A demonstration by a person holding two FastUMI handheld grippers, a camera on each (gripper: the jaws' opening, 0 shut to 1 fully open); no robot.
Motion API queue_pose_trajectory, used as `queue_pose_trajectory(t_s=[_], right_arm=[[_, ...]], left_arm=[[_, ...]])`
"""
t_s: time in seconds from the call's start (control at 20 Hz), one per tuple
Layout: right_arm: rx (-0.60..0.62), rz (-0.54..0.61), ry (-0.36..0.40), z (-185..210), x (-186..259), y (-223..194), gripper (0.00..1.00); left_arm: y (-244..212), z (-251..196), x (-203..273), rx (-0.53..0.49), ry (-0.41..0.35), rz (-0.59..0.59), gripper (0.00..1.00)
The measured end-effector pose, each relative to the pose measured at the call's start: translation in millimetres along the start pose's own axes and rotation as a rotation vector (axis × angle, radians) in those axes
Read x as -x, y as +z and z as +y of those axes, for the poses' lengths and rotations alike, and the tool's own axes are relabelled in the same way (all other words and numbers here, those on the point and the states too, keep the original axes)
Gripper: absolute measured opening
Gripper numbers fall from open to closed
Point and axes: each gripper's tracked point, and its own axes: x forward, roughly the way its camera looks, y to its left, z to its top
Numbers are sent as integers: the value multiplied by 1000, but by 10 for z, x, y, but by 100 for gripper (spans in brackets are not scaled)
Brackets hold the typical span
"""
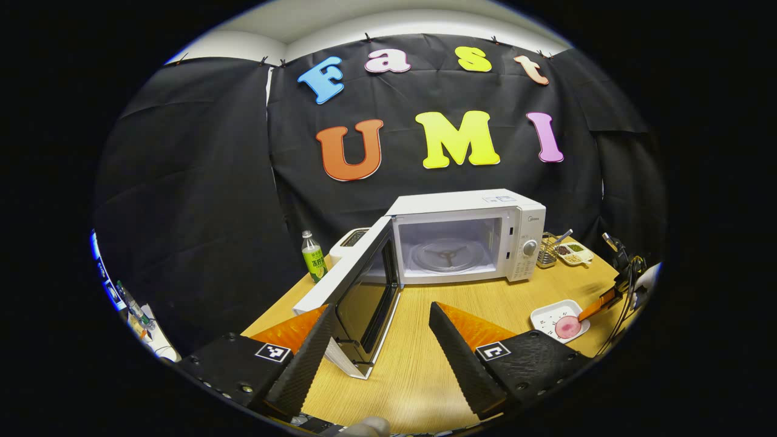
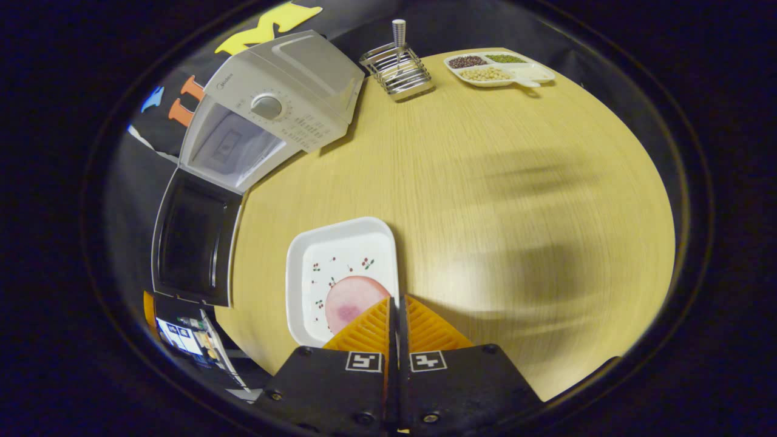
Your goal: Open the microwave oven with the left hand, put the food in, and close the microwave oven.
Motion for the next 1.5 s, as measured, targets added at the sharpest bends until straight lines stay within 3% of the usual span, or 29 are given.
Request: queue_pose_trajectory(t_s=[0.4,0.95,1.1,1.15,1.25,1.3,1.35,1.4,1.45,1.5], right_arm=[[35,-31,5,131,86,23,4],[137,12,-95,60,-43,153,5],[145,48,-87,66,-101,134,11],[142,56,-91,61,-114,137,21],[153,53,-110,40,-138,176,29],[148,53,-121,28,-149,194,22],[145,56,-107,66,-154,191,29],[141,60,-111,61,-168,195,27],[144,71,-111,64,-178,183,10],[135,74,-108,70,-179,183,6]], left_arm=[[40,58,2,-5,-3,-12,95],[-19,59,12,-15,-18,-9,95],[-40,78,-14,-9,-17,-1,95],[-45,79,-16,-7,-17,0,95],[-67,86,-43,-5,-16,5,95],[-98,76,-43,-3,-19,11,95],[-114,56,-46,-2,-20,14,95],[-136,52,-59,-1,-23,19,95],[-141,62,-68,0,-22,19,95],[-146,57,-71,3,-24,24,95]])
